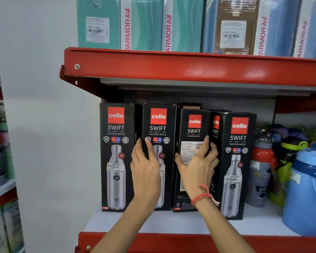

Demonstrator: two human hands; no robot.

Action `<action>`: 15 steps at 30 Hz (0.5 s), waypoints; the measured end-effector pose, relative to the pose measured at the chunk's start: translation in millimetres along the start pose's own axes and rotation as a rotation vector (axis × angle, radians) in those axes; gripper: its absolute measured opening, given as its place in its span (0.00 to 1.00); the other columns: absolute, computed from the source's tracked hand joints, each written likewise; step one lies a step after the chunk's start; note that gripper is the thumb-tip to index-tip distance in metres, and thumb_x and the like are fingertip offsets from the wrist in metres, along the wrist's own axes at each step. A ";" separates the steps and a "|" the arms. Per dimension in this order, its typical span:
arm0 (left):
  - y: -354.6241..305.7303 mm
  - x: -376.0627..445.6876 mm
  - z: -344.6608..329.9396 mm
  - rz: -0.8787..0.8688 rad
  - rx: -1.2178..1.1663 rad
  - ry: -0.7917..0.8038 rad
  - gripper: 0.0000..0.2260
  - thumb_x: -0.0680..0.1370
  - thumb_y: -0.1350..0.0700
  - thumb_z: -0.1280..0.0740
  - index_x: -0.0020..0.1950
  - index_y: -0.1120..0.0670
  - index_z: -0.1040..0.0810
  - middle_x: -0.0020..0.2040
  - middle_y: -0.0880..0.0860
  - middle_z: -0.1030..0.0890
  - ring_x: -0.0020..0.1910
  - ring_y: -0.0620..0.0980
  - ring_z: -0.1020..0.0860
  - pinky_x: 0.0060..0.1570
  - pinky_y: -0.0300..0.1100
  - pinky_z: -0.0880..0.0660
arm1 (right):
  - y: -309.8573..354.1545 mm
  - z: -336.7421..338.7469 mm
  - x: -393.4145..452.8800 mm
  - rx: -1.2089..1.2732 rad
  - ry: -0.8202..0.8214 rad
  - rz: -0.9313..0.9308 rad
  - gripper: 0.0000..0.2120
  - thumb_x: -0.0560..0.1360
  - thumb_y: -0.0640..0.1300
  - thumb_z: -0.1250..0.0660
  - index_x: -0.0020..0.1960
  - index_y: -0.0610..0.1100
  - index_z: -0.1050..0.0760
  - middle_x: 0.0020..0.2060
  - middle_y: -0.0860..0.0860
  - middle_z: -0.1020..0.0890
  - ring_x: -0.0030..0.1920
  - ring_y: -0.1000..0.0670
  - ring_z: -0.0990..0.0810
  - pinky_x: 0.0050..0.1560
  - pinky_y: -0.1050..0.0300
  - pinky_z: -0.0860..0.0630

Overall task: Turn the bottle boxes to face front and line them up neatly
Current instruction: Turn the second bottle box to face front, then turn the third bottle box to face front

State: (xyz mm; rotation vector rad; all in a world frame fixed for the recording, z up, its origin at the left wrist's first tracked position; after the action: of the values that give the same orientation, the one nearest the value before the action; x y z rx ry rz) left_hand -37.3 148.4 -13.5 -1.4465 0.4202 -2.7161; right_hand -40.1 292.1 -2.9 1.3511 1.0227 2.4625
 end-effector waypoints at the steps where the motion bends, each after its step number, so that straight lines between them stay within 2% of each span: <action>1: -1.0 -0.1 1.1 -0.002 0.005 -0.014 0.38 0.64 0.68 0.23 0.71 0.65 0.35 0.67 0.69 0.30 0.63 0.68 0.28 0.47 0.54 0.21 | -2.5 -3.2 0.4 0.017 0.055 -0.038 0.50 0.66 0.56 0.26 0.77 0.41 0.50 0.71 0.37 0.38 0.63 0.35 0.33 0.52 0.41 0.24; 4: -4.6 -2.3 4.4 -0.028 -0.052 -0.028 0.36 0.66 0.64 0.23 0.71 0.63 0.33 0.68 0.67 0.30 0.65 0.66 0.30 0.54 0.55 0.24 | -4.1 -6.8 1.2 0.077 0.165 -0.058 0.55 0.67 0.55 0.26 0.77 0.43 0.59 0.70 0.37 0.37 0.63 0.35 0.30 0.48 0.44 0.24; 6: -9.9 -6.5 8.6 -0.088 -0.171 -0.024 0.33 0.68 0.61 0.24 0.70 0.61 0.32 0.67 0.64 0.30 0.65 0.62 0.30 0.58 0.53 0.25 | -5.6 -1.8 1.4 0.134 0.178 -0.069 0.55 0.67 0.53 0.25 0.77 0.44 0.61 0.69 0.37 0.36 0.63 0.35 0.30 0.50 0.46 0.26; 9: -13.9 -12.6 11.9 -0.105 -0.466 0.071 0.29 0.75 0.55 0.30 0.73 0.56 0.36 0.67 0.56 0.31 0.65 0.51 0.33 0.62 0.41 0.31 | -11.2 13.1 -6.9 0.272 0.153 -0.076 0.56 0.66 0.50 0.23 0.77 0.48 0.60 0.69 0.39 0.36 0.64 0.37 0.29 0.58 0.45 0.27; 10: -15.1 -14.7 12.7 -0.092 -0.545 0.116 0.29 0.76 0.53 0.32 0.75 0.55 0.38 0.67 0.54 0.32 0.64 0.48 0.33 0.63 0.40 0.32 | -14.0 19.7 -11.2 0.303 0.149 -0.065 0.56 0.65 0.51 0.23 0.77 0.51 0.61 0.69 0.41 0.35 0.61 0.38 0.27 0.57 0.44 0.24; 11: -16.6 -16.7 12.2 -0.078 -0.601 0.153 0.30 0.77 0.50 0.33 0.75 0.54 0.40 0.67 0.53 0.32 0.65 0.47 0.32 0.64 0.41 0.32 | -16.7 27.1 -14.3 0.329 0.148 -0.047 0.56 0.64 0.52 0.23 0.76 0.54 0.61 0.68 0.45 0.35 0.58 0.41 0.25 0.52 0.45 0.21; 12: -19.8 -19.0 12.4 -0.070 -0.651 0.190 0.31 0.76 0.49 0.33 0.76 0.53 0.41 0.68 0.52 0.32 0.66 0.47 0.32 0.65 0.42 0.32 | -18.5 35.4 -16.5 0.353 0.158 -0.034 0.56 0.64 0.52 0.23 0.76 0.55 0.60 0.67 0.49 0.35 0.54 0.45 0.24 0.46 0.50 0.21; 13: -23.7 -21.5 12.6 -0.062 -0.702 0.237 0.32 0.76 0.47 0.32 0.76 0.52 0.41 0.68 0.51 0.32 0.68 0.46 0.32 0.67 0.43 0.33 | -20.6 42.4 -16.9 0.380 0.178 -0.032 0.56 0.64 0.52 0.23 0.76 0.55 0.59 0.67 0.51 0.36 0.54 0.48 0.26 0.44 0.57 0.22; 14: -27.9 -24.7 12.2 -0.057 -0.762 0.293 0.32 0.76 0.47 0.32 0.76 0.50 0.42 0.70 0.50 0.32 0.70 0.46 0.33 0.68 0.44 0.33 | -23.0 49.0 -15.9 0.419 0.199 -0.032 0.55 0.64 0.51 0.22 0.77 0.54 0.58 0.70 0.51 0.37 0.57 0.49 0.27 0.49 0.59 0.24; 15: -31.7 -27.1 10.2 -0.047 -0.823 0.365 0.33 0.75 0.46 0.32 0.76 0.48 0.43 0.71 0.49 0.32 0.71 0.46 0.34 0.69 0.44 0.34 | -25.7 54.6 -13.3 0.473 0.223 -0.035 0.55 0.64 0.50 0.22 0.77 0.54 0.57 0.73 0.51 0.39 0.64 0.49 0.30 0.58 0.58 0.28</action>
State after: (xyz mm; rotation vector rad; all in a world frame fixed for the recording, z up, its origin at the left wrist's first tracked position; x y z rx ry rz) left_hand -10.5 180.8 -22.0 -1.0055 1.6886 -2.9809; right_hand 6.2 332.6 -8.5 1.1612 1.7511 2.4818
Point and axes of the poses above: each hand's wrist, its own x-axis towards the middle knuckle, its own z-axis out of the back of the hand, y = z × x, the point moved 5 cm from there along x, towards the middle knuckle
